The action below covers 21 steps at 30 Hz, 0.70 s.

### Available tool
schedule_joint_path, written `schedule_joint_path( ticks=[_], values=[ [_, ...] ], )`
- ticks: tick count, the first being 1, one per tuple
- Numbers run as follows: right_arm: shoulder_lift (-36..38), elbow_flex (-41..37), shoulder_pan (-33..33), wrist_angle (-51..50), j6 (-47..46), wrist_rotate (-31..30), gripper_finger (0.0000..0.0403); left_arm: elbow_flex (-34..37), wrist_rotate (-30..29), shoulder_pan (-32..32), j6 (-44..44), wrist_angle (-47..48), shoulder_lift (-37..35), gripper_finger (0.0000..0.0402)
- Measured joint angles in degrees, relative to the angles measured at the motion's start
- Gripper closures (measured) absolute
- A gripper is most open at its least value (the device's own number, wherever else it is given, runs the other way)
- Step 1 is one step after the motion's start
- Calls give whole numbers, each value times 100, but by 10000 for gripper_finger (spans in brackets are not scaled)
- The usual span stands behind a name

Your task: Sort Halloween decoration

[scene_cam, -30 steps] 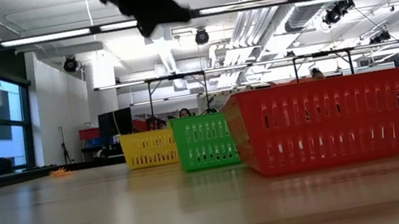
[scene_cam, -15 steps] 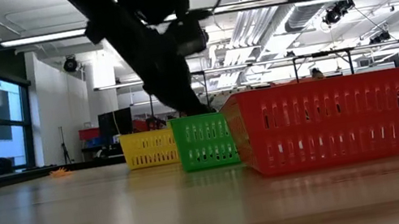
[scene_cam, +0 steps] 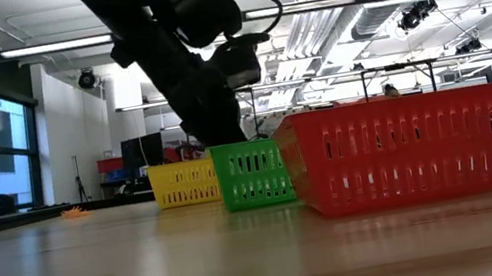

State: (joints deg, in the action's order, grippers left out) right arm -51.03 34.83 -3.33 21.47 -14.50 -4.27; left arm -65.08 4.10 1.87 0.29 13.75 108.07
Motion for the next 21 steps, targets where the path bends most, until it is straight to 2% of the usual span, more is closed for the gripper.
schedule_joint_path(
  ticks=[6,17,21],
  values=[
    [0,0,0,0,2,0,224,0,-15,2,-42,7,0,370],
    [0,0,0,0,2,-2,224,-1,19,2,244,15,-23,246],
    [0,0,-2,0,2,-2,224,-296,50,2,246,377,-24,211]
  ],
)
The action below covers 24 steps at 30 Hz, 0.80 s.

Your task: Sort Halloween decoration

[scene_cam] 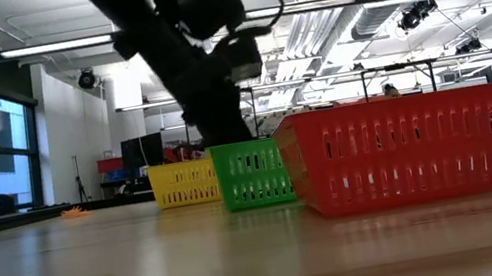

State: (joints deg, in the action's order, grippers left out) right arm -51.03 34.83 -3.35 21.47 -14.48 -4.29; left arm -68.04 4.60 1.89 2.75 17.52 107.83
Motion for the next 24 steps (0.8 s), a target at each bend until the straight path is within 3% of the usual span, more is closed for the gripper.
schedule_joint_path(
  ticks=[8,12,16,24],
  values=[
    [0,0,0,-2,2,0,224,-1119,39,231,-289,1522,-7,193],
    [0,0,0,-2,0,0,224,-1502,585,442,-173,2045,-228,193],
    [-1,0,1,-8,0,0,224,-1414,793,496,56,1735,-907,193],
    [0,0,0,-32,0,1,224,-484,245,485,428,212,-2611,193]
  ],
)
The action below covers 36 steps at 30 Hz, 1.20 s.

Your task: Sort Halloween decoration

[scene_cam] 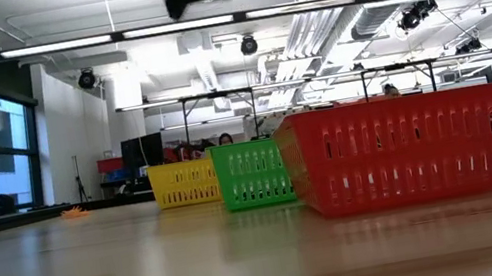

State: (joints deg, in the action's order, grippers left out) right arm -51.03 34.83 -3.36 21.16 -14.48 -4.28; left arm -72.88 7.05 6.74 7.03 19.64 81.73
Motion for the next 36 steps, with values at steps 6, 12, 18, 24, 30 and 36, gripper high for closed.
schedule_joint_path(
  ticks=[6,12,18,24,30,36],
  values=[
    [-1,0,0,6,0,-1,224,1110,-339,-2,455,-1317,-1161,193],
    [0,0,0,6,0,-1,224,2139,-594,-2,938,-2286,-2020,193],
    [-2,0,1,8,0,-1,224,2969,-624,-11,1375,-3301,-2475,193],
    [-1,0,1,10,0,-1,224,3180,-631,-9,1389,-3641,-2522,193],
    [-1,0,1,8,0,-1,224,3182,-631,-9,1389,-3628,-2519,193],
    [-1,0,1,10,0,-1,224,3182,-631,-9,1378,-3628,-2519,193]
  ],
)
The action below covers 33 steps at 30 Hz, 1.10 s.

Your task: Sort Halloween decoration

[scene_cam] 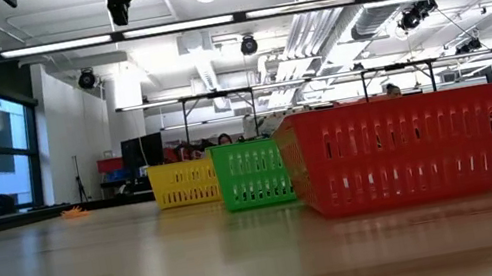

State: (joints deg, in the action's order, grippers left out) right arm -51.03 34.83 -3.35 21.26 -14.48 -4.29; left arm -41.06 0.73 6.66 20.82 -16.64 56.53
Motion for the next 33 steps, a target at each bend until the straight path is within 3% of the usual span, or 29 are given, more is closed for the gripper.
schedule_joint_path(
  ticks=[6,11,15,17,19,23,28,33],
  values=[
    [1,0,-1,0,-31,0,224,0,0,0,2,2,2,193],
    [-2,0,1,40,-658,-33,224,0,0,0,11,4,2,193],
    [1,50,2,437,-901,-302,224,0,0,0,13,7,2,193],
    [-11,303,-3,161,-817,-589,224,0,0,0,13,8,2,193],
    [-88,787,-110,-573,-867,-1073,224,0,0,1,13,9,2,193],
    [-528,2138,-751,-3333,-1336,-1513,224,0,0,2,11,37,2,193],
    [-1418,3508,-1825,-6413,-1844,-1466,224,0,0,2,11,63,4,193],
    [-2023,3747,-2686,-7750,-2009,-974,224,-1,0,2,11,211,3,193]
  ],
)
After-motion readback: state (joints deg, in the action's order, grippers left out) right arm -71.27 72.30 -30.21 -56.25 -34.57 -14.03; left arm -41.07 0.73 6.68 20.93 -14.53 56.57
